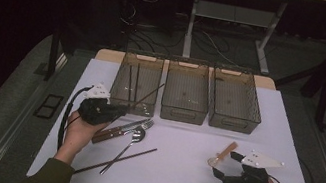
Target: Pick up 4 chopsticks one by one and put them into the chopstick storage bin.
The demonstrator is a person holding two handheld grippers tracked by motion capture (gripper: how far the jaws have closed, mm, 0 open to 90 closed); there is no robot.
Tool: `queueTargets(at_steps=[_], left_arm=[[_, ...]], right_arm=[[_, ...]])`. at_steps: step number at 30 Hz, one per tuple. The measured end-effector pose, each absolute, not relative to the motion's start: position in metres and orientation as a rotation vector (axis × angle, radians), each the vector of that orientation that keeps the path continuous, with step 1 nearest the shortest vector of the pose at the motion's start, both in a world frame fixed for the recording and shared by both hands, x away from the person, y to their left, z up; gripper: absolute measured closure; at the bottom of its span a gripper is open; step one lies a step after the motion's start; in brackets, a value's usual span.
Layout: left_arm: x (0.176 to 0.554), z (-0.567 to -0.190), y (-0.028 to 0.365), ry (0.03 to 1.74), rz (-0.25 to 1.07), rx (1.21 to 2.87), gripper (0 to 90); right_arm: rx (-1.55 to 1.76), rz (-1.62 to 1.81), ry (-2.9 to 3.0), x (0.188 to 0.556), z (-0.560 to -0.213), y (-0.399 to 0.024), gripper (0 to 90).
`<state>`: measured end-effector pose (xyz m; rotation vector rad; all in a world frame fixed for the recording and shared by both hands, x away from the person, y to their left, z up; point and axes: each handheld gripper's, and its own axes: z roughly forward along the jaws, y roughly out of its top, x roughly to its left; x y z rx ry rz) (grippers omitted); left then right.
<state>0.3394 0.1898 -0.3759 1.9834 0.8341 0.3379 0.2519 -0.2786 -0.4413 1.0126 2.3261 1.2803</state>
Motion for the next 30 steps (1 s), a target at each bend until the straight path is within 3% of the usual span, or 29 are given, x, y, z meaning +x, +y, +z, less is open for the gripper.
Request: queueTargets(at_steps=[19, 30], left_arm=[[0.398, -0.341, 0.177, 0.863, 0.416, 1.954, 84.5], [0.441, -0.344, 0.171, 0.970, 0.468, 1.953, 84.5]], right_arm=[[1.023, 1.301, 2.313, 0.252, -0.440, -0.280, 12.6], [1.017, 1.305, 2.310, 0.252, -0.439, -0.280, 12.6]])
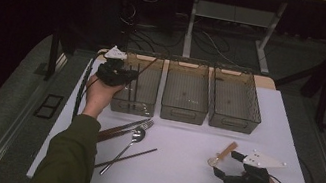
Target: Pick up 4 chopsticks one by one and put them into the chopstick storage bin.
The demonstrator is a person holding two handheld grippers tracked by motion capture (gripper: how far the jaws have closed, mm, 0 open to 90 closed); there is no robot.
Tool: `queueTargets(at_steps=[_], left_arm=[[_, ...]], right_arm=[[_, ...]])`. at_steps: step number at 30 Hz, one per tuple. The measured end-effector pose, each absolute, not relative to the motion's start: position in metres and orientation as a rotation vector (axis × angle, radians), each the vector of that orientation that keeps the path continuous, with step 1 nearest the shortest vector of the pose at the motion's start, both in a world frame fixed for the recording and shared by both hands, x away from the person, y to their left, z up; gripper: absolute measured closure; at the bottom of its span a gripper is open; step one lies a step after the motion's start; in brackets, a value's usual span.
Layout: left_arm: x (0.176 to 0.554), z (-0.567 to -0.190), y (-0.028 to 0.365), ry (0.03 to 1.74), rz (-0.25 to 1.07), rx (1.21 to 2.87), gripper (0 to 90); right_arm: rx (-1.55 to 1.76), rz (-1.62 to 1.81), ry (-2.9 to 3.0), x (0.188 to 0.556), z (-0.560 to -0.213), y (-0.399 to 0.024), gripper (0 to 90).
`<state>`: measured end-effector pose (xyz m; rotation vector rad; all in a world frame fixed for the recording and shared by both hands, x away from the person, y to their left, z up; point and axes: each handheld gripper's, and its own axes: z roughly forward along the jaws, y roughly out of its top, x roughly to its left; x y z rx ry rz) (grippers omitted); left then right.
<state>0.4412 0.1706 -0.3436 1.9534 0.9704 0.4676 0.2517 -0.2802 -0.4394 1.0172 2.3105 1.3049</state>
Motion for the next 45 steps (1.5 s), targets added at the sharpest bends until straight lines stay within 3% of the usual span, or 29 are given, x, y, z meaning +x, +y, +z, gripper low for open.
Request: queueTargets(at_steps=[10, 27, 31, 45], left_arm=[[0.468, -0.362, 0.174, 1.126, 0.485, 1.944, 84.5], [0.475, -0.387, 0.165, 1.223, 0.493, 2.050, 84.2], [0.475, -0.385, 0.167, 1.233, 0.499, 2.017, 73.0], [0.466, -0.374, 0.172, 1.115, 0.442, 2.021, 50.1]], right_arm=[[1.010, 1.315, 2.315, 0.252, -0.439, -0.280, 12.6], [0.995, 1.317, 2.323, 0.251, -0.438, -0.280, 12.6], [0.997, 1.314, 2.325, 0.251, -0.438, -0.280, 12.6], [0.997, 1.309, 2.324, 0.251, -0.438, -0.279, 12.6]])
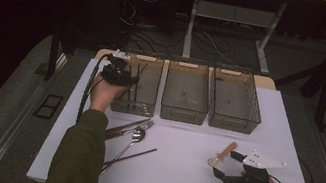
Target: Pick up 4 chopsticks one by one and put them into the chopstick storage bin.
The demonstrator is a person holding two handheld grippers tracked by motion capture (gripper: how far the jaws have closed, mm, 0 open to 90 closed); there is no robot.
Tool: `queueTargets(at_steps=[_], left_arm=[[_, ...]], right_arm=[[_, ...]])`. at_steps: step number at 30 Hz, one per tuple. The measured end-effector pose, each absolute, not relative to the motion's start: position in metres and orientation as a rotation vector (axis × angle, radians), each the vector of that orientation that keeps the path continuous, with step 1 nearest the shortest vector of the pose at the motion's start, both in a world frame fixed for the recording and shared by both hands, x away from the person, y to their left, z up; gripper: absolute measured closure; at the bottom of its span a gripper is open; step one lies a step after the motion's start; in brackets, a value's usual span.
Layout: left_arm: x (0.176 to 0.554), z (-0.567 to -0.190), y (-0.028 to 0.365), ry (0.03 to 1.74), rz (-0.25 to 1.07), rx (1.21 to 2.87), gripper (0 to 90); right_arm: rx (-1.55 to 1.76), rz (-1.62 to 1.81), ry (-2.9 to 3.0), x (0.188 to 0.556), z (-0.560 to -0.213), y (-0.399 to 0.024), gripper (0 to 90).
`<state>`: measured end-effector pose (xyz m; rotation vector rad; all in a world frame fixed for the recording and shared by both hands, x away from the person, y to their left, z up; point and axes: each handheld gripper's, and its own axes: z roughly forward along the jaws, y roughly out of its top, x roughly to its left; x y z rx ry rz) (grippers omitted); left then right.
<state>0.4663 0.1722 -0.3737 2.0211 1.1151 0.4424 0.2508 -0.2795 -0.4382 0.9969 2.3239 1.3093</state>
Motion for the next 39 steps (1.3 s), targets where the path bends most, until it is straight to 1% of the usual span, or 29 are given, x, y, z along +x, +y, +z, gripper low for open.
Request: queueTargets(at_steps=[2, 7, 10, 18, 22, 28, 39], left_arm=[[0.464, -0.371, 0.172, 1.097, 0.418, 2.016, 46.8], [0.452, -0.361, 0.169, 0.996, 0.419, 2.066, 39.1], [0.442, -0.356, 0.169, 0.964, 0.378, 2.046, 34.1], [0.409, -0.350, 0.162, 0.842, 0.380, 2.091, 26.8], [0.392, -0.354, 0.159, 0.800, 0.354, 2.096, 23.1], [0.361, -0.361, 0.157, 0.744, 0.325, 2.090, 21.2], [0.317, -0.380, 0.166, 0.706, 0.303, 2.058, 22.1]], right_arm=[[0.998, 1.307, 2.325, 0.251, -0.438, -0.279, 12.6], [1.000, 1.307, 2.323, 0.251, -0.438, -0.279, 12.6], [1.000, 1.306, 2.322, 0.251, -0.438, -0.280, 12.6], [1.004, 1.305, 2.320, 0.251, -0.438, -0.280, 12.6], [1.005, 1.305, 2.319, 0.251, -0.438, -0.280, 12.6], [1.008, 1.305, 2.317, 0.251, -0.438, -0.280, 12.6], [1.012, 1.302, 2.311, 0.252, -0.439, -0.280, 12.6]])
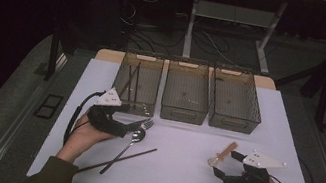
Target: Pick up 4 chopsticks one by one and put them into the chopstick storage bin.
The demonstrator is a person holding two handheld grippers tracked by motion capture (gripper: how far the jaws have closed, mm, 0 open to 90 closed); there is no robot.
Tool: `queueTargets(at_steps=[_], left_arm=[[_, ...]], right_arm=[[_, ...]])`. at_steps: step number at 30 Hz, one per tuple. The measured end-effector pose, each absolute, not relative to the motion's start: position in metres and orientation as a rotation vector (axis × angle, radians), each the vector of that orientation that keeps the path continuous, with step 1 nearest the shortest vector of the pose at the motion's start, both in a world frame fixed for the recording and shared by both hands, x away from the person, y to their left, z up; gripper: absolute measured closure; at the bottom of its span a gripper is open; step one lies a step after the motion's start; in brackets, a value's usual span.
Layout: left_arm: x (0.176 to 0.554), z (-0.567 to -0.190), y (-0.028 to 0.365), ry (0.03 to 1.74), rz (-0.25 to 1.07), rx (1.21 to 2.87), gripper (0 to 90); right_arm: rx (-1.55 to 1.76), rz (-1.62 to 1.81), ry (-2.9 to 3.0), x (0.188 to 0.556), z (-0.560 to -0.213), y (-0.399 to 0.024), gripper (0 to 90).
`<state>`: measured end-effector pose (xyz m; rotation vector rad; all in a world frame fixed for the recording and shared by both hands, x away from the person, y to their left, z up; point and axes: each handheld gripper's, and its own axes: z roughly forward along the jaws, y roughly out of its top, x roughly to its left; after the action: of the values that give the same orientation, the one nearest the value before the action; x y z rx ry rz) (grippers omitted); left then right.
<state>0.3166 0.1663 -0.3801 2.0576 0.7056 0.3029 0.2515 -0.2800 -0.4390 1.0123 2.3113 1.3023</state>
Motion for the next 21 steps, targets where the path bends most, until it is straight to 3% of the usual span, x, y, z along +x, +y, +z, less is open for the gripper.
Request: queueTargets(at_steps=[12, 21], left_arm=[[0.285, -0.401, 0.184, 0.705, 0.282, 2.084, 30.3], [0.261, -0.412, 0.199, 0.694, 0.267, 2.108, 52.9]], right_arm=[[1.022, 1.297, 2.306, 0.252, -0.439, -0.281, 12.6], [1.020, 1.294, 2.305, 0.252, -0.439, -0.281, 12.6]])
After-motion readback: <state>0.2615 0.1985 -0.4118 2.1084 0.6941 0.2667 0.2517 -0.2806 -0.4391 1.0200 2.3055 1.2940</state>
